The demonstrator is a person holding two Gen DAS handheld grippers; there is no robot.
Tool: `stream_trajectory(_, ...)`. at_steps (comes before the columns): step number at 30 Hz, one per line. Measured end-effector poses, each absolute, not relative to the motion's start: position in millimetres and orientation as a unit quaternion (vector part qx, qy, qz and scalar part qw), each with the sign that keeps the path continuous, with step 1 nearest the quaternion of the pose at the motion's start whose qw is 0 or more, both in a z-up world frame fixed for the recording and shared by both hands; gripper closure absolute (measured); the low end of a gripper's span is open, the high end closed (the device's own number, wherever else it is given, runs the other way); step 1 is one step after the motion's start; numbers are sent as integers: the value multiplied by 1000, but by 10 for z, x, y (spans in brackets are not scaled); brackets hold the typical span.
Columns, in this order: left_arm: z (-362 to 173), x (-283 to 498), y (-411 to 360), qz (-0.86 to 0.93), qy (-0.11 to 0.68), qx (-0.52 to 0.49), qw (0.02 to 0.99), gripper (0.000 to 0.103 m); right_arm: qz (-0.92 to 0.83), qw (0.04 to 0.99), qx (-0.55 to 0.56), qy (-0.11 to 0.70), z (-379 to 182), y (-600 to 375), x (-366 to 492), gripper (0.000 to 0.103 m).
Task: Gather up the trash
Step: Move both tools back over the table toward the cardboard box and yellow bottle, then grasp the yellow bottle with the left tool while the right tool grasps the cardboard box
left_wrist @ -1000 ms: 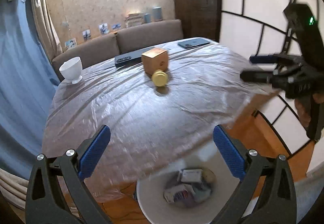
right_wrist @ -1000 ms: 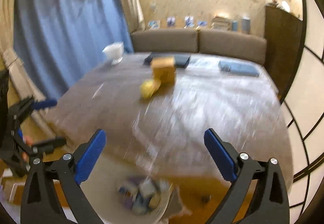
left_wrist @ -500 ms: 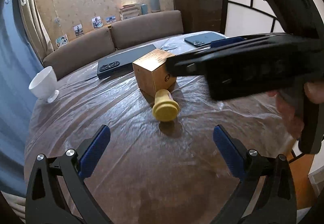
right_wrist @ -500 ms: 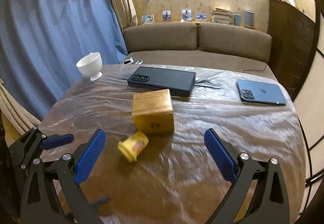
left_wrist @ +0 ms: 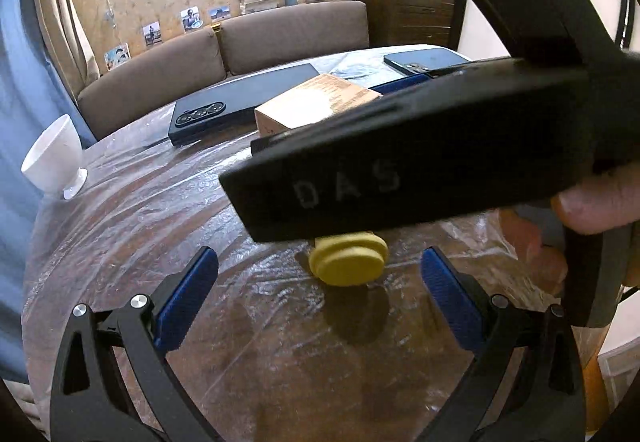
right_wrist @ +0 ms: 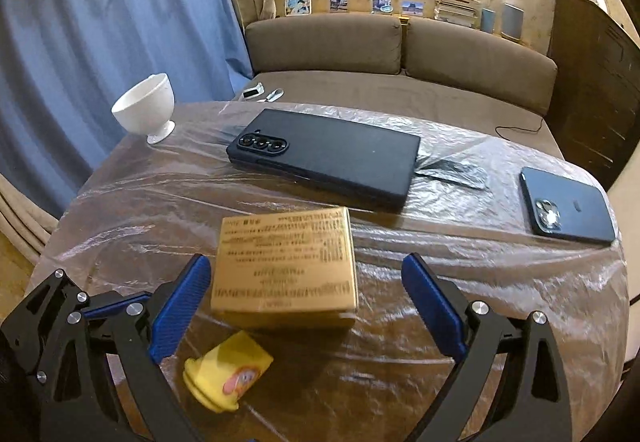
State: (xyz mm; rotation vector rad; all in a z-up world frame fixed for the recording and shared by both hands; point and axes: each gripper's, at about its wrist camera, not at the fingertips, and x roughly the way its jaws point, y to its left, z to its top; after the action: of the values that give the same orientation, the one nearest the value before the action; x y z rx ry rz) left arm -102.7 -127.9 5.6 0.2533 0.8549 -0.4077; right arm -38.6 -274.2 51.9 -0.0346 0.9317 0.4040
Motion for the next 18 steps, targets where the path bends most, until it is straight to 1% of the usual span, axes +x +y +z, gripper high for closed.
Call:
stream_trajectory(2,54,-992,-1273,-196,413,118,882,1,194,872,-21,448,501,-2726,-360,13)
stream_trajectory(6,47,-948,-1272,-195,415,120,880,1,196,870,-22,453,457,-2706,-313,13)
stream_trajectory(8,42,-939,-1276,-196,418,120,879,2,195,869,-27,453,444,-2689,-301,16)
stream_trajectory(10,37,-931,-1279,-198,420,120,878,7,195,869,-33,453,441,-2680,-296,17)
stream_trajectory(14,17,-891,-1260,-201,427,116,874,9,195,870,-36,451,444,-2700,-313,18)
stream_trajectory(15,12,-878,-1255,-202,428,114,873,13,195,870,-35,451,441,-2710,-317,18)
stream_trajectory(18,-4,-855,-1237,-204,434,108,871,15,195,869,-33,453,425,-2729,-308,24)
